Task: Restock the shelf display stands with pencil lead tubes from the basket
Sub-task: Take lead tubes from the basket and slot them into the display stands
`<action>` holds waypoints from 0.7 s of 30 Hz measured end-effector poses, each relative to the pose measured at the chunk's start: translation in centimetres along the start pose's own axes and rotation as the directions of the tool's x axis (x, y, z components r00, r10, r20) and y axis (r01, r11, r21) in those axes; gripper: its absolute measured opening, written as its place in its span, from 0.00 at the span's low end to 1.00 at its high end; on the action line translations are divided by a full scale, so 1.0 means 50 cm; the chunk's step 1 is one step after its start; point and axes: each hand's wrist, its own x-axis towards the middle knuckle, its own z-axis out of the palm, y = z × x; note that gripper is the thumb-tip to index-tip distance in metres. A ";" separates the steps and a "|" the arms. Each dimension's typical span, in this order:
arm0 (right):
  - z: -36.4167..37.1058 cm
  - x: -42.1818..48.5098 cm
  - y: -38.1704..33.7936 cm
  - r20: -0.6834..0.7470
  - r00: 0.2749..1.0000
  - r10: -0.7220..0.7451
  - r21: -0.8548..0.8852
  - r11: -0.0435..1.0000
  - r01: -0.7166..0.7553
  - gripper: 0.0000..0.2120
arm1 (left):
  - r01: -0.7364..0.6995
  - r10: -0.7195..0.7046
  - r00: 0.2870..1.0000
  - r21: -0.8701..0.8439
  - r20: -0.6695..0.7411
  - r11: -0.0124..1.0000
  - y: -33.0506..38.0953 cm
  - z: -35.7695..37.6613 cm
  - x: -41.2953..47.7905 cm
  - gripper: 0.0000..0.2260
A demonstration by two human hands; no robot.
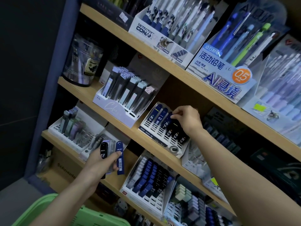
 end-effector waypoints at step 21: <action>0.026 -0.020 -0.005 -0.119 0.965 -0.232 -0.158 0.964 0.212 0.12 | -0.016 0.016 0.998 0.001 0.053 1.000 -0.016 0.025 0.022 0.07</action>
